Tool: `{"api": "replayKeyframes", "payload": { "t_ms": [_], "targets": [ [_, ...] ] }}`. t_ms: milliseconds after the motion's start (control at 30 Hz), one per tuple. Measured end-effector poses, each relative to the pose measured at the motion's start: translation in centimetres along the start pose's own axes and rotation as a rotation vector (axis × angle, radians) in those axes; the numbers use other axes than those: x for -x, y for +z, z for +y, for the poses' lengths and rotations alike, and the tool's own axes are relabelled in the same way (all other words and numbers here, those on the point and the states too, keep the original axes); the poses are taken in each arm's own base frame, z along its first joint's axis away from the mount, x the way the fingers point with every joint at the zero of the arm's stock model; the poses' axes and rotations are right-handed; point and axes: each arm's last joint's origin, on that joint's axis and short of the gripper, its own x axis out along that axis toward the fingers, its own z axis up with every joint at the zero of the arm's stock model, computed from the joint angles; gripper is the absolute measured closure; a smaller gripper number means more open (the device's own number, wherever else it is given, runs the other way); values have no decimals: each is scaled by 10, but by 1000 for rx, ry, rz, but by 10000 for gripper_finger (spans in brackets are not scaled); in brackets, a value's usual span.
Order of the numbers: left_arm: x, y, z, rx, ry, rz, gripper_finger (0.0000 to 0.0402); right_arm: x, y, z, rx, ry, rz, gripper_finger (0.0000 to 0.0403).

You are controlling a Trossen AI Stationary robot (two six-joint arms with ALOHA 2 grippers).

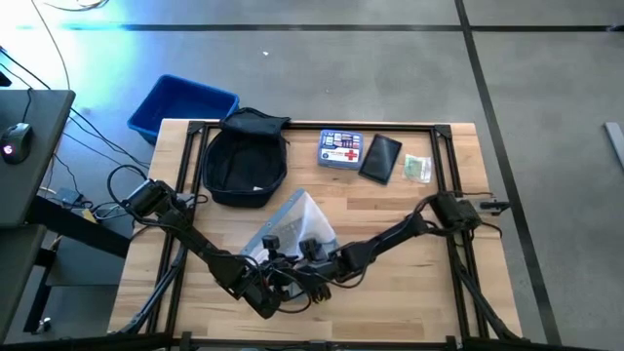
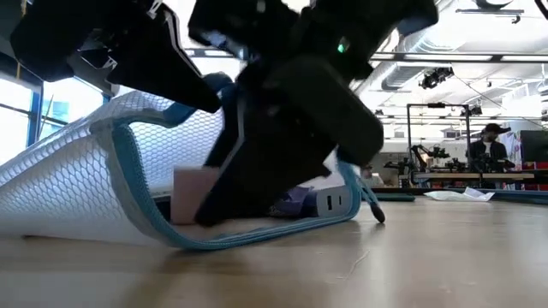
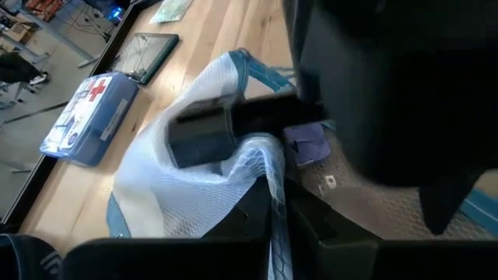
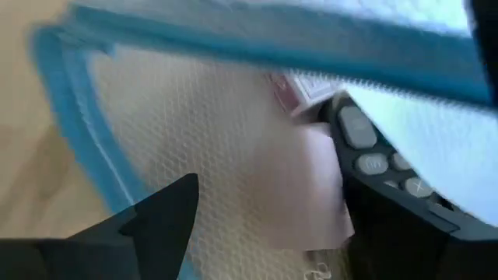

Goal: Unpack backpack
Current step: Put the pink charger adapter in the blue zipper bag

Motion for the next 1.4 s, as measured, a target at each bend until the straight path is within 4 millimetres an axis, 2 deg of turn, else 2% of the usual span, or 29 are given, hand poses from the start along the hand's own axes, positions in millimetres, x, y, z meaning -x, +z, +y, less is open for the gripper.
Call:
{"api": "replayKeyframes", "payload": {
  "t_ms": [100, 200, 300, 500, 567, 633, 767, 833, 967, 1233, 1400],
  "targets": [
    [0, 0, 0, 3, -1, -1, 402, -2, -2, -4, -37, 29, 13, 98],
    [-1, 0, 0, 4, -9, 3, 402, -2, -2, -5, -46, 34, 12, 122],
    [-1, 0, 0, 5, -12, 4, 402, -2, -2, -5, -64, 32, 11, 168],
    [0, 0, 0, 10, -14, 5, 402, -2, -1, -6, -83, -11, 10, 285],
    [0, 0, 0, 10, -13, 4, 402, 2, -1, -6, -80, -11, 18, 308],
    [0, 1, 1, 10, -2, -1, 402, 11, 3, -4, -71, -32, 16, 308],
    [2, 2, 1, 16, 29, -23, 402, 30, 13, -4, -67, -225, -31, 308],
    [4, 3, 0, 12, 50, -35, 402, 32, 12, -7, -61, -319, -14, 308],
    [10, 10, -1, 17, 79, -70, 402, 25, 7, -27, -82, -461, 25, 304],
    [9, 10, 0, 15, 96, -65, 402, 16, 1, -68, -256, -500, 19, 159],
    [9, 7, 1, 34, 94, -45, 402, 15, 0, -68, -261, -478, 28, 115]
  ]
}}
